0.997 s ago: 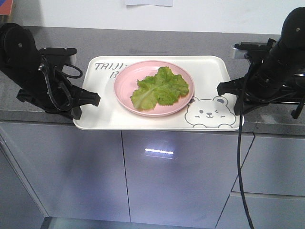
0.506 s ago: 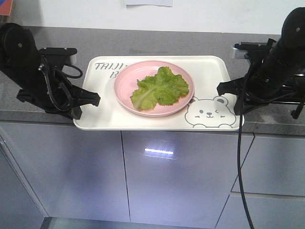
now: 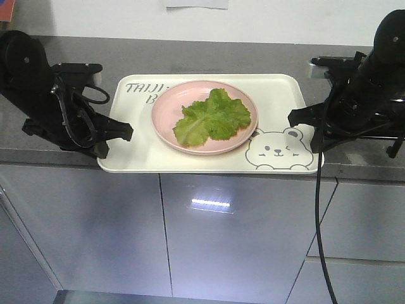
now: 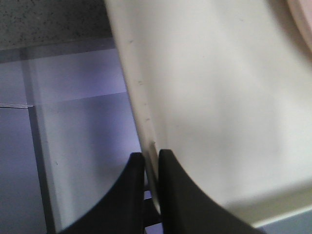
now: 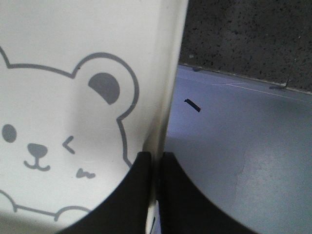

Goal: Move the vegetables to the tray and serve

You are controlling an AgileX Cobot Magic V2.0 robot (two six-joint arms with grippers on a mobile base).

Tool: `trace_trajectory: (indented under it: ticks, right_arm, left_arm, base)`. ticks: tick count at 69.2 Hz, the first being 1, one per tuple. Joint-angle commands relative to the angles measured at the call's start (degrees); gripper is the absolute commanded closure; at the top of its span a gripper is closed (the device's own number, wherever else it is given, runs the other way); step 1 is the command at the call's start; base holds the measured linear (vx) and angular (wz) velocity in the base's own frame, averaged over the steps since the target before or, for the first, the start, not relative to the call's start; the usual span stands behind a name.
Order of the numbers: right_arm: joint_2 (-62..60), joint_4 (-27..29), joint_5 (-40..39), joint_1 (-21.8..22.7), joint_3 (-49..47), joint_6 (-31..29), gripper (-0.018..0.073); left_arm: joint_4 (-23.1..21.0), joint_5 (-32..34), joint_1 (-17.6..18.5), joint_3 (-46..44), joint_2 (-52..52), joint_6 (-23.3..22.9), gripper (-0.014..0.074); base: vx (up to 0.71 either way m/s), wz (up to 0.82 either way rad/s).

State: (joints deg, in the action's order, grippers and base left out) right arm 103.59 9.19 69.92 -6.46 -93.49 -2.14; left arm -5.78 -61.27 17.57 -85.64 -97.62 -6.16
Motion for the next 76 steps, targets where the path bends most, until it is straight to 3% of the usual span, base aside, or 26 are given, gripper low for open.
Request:
trace_trajectory:
  ticks: [1,76]
  right_arm:
    - [-3.5,6.4,-2.8,-1.0,-2.0,-2.2,0.0564]
    - [-3.5,6.4,-2.8,-1.0,-2.0,-2.2,0.0564]
  left_arm:
    - [-6.4,4.0,1.6,-2.4,3.3,1.9,0.0603]
    - [-6.4,4.0,1.6,-2.4,3.3,1.9,0.0603]
  base:
    - [0.02,-0.01]
    - [0.03,0.04]
